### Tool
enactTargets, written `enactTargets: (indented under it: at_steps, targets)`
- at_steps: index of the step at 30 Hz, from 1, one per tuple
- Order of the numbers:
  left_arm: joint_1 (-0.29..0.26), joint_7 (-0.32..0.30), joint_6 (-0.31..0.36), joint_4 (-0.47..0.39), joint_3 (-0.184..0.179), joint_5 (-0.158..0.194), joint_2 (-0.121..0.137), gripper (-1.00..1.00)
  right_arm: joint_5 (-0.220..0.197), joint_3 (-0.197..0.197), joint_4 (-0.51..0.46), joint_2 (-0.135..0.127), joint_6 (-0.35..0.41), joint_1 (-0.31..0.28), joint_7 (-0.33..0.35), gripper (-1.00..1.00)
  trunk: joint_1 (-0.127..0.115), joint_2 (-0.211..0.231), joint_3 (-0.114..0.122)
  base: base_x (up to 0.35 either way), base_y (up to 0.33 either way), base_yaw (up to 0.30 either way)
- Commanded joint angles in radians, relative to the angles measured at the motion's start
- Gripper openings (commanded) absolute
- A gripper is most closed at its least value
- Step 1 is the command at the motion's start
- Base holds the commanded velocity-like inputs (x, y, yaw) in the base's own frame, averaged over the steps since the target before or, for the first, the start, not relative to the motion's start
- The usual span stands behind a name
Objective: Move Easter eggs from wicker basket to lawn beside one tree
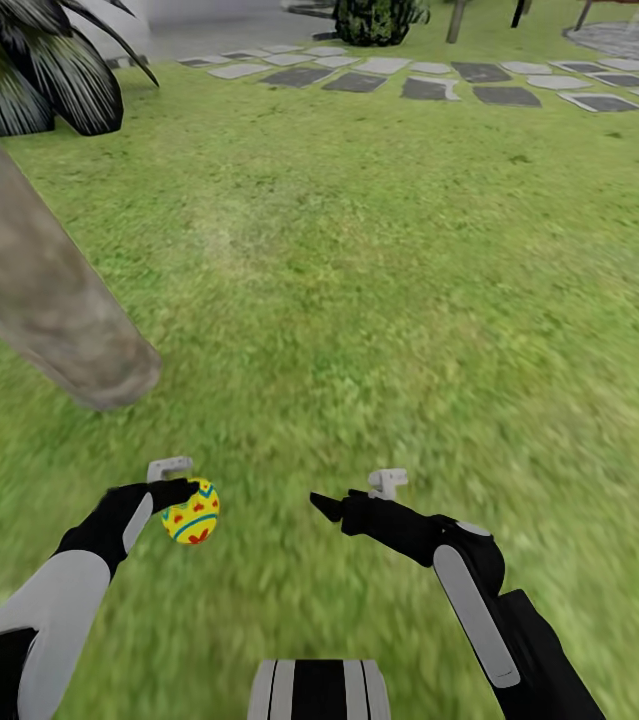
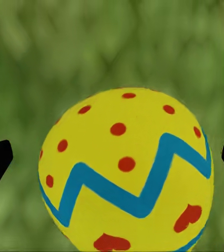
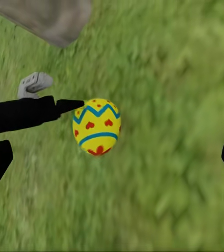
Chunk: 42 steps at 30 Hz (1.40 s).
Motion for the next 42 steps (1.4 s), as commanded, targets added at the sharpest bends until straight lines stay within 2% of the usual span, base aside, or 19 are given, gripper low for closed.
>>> enactTargets:
  at_steps: [1, 3, 10, 17, 22, 28, 42]
  targets:
    - [-0.001, -0.006, 0.016, -0.001, 0.006, -0.002, -0.001, 1.0, 0.003, -0.001, -0.001, 0.0, 0.004, 0.0, 0.004, 1.0, -0.001, 0.0, 0.003, 0.0, 0.0, 0.0]
    - [-0.002, -0.006, 0.05, -0.002, 0.006, -0.002, -0.001, 1.0, 0.002, -0.001, -0.001, 0.0, 0.004, 0.0, 0.004, 1.0, -0.001, 0.001, 0.011, 0.0, 0.0, 0.0]
    - [-0.005, -0.007, 0.106, -0.003, 0.006, -0.001, -0.001, 1.0, 0.003, -0.001, -0.001, 0.0, 0.004, 0.0, 0.004, 1.0, -0.005, 0.002, 0.038, 0.0, 0.0, 0.0]
    - [-0.009, -0.009, 0.268, -0.004, 0.009, 0.007, -0.002, 1.0, 0.003, -0.001, -0.001, 0.0, 0.004, 0.0, 0.004, 1.0, -0.008, 0.004, 0.065, 0.0, 0.0, 0.0]
    - [-0.01, -0.013, 0.337, -0.004, 0.012, 0.012, -0.003, 1.0, 0.003, -0.001, -0.001, 0.0, 0.004, 0.0, 0.004, 1.0, -0.01, 0.005, 0.085, 0.0, 0.0, 0.0]
    - [-0.01, -0.029, 0.36, -0.005, 0.012, 0.014, -0.003, 1.0, 0.002, -0.001, -0.001, -0.001, 0.004, 0.0, 0.004, 1.0, -0.013, 0.006, 0.108, -0.102, 0.0, 0.0]
    - [-0.01, -0.031, 0.363, -0.006, 0.011, 0.013, -0.002, 1.0, 0.003, -0.001, -0.001, -0.001, 0.004, 0.0, 0.004, 1.0, -0.019, 0.01, 0.162, -0.337, 0.0, 0.0]
